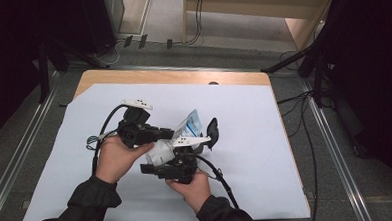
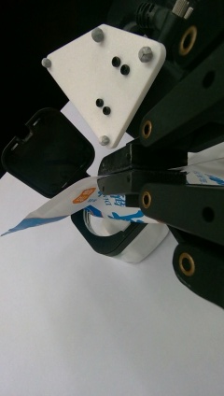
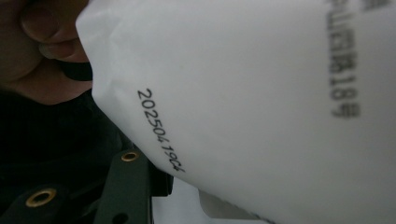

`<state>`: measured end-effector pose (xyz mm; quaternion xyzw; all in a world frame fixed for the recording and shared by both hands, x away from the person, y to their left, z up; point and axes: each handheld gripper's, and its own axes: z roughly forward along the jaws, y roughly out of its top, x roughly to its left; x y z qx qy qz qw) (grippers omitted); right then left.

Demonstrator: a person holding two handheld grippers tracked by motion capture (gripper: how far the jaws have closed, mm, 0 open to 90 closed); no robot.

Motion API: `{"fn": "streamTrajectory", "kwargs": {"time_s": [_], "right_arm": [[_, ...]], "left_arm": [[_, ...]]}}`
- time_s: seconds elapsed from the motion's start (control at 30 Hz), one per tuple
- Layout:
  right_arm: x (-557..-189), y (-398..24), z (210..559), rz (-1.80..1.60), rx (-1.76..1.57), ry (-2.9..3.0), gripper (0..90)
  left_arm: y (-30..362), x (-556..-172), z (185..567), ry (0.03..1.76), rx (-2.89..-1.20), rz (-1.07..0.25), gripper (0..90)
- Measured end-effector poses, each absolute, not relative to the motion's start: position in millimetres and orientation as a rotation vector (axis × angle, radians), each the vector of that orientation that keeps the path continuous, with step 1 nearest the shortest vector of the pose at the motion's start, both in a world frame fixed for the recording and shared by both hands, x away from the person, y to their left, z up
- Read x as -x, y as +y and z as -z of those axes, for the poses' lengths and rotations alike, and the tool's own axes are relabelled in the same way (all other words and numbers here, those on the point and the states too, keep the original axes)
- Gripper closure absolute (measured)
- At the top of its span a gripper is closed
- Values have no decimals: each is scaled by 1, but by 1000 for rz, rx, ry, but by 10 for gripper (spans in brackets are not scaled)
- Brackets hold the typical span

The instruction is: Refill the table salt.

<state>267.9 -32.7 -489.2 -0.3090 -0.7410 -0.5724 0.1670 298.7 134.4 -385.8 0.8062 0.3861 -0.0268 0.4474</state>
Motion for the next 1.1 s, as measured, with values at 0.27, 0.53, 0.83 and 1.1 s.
{"fn": "streamTrajectory", "kwargs": {"time_s": [0.27, 0.53, 0.83, 1.1], "right_arm": [[-268, -33, 489, 1630, 883, -2099, 556], [-270, -34, 490, 1626, 877, -2063, 560], [-272, -33, 491, 1625, 868, -2065, 561], [-273, -33, 492, 1618, 868, -2050, 561]], "left_arm": [[134, -298, 385, 950, -1997, 55, 900], [134, -298, 385, 951, -1993, 54, 900], [134, -298, 386, 952, -1988, 47, 900], [133, -297, 386, 951, -1983, 35, 900]]}}
